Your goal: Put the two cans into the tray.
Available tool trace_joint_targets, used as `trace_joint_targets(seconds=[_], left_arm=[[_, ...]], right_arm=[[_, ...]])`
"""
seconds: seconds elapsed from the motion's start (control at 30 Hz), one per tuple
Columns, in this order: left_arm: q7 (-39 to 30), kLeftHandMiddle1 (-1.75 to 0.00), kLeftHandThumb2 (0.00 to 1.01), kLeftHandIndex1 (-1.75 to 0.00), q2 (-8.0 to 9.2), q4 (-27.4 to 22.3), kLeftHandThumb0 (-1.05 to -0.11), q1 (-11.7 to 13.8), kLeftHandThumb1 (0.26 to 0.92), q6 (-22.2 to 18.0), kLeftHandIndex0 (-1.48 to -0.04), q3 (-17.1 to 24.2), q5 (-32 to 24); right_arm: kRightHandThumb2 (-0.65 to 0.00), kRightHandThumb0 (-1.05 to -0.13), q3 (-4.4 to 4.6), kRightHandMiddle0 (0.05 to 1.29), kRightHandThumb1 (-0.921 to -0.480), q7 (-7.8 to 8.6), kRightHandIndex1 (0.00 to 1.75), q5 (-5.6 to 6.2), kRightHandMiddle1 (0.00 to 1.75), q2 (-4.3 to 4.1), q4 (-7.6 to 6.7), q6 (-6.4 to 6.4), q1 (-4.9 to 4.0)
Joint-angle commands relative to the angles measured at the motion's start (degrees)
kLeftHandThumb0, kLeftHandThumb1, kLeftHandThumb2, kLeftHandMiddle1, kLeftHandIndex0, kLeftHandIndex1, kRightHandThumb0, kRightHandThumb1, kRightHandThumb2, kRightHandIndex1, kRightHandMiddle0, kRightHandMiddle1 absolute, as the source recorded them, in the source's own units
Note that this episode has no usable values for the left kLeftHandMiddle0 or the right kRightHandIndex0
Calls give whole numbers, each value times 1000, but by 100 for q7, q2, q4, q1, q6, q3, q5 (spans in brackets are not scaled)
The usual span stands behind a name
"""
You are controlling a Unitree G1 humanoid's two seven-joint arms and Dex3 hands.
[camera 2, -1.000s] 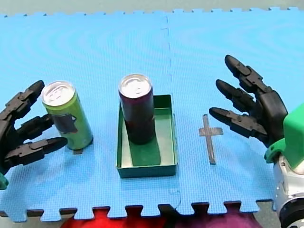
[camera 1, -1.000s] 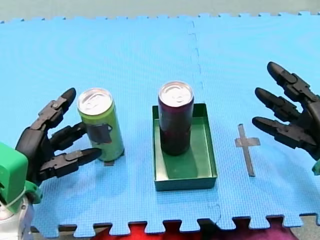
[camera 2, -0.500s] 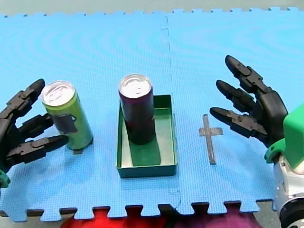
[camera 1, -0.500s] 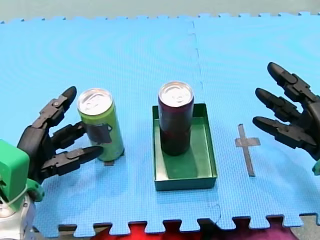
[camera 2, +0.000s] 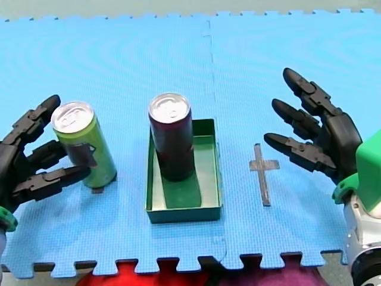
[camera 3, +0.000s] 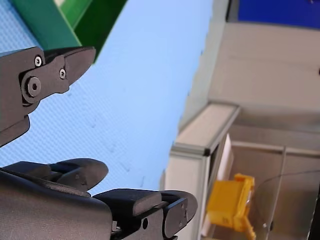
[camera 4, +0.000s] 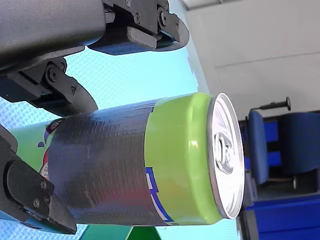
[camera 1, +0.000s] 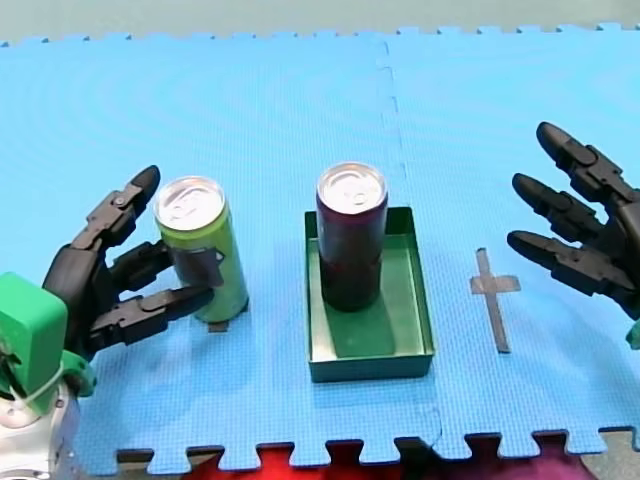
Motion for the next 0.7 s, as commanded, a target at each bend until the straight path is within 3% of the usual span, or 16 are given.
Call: trace_joint_targets(seconds=[0.0, 0.4, 0.67], left_arm=[[13, 0, 2, 0, 11, 7, -805, -37, 617, 20, -227, -5, 16], [-55, -1, 1, -2, -26, 62, -817, -117, 622, 77, -232, 11, -32], [-23, -3, 2, -3, -42, 195, -827, -222, 626, 56, -240, 15, -1]], right_arm=[[-5, -1048, 14, 300, -847, -34, 2, -14, 0, -31, -54, 30, 26], [-6, -1048, 67, 295, -857, -207, 2, -62, 1, -23, -203, 172, 84], [-6, -1048, 58, 301, -861, -291, 2, -47, 4, -16, -218, 234, 104]])
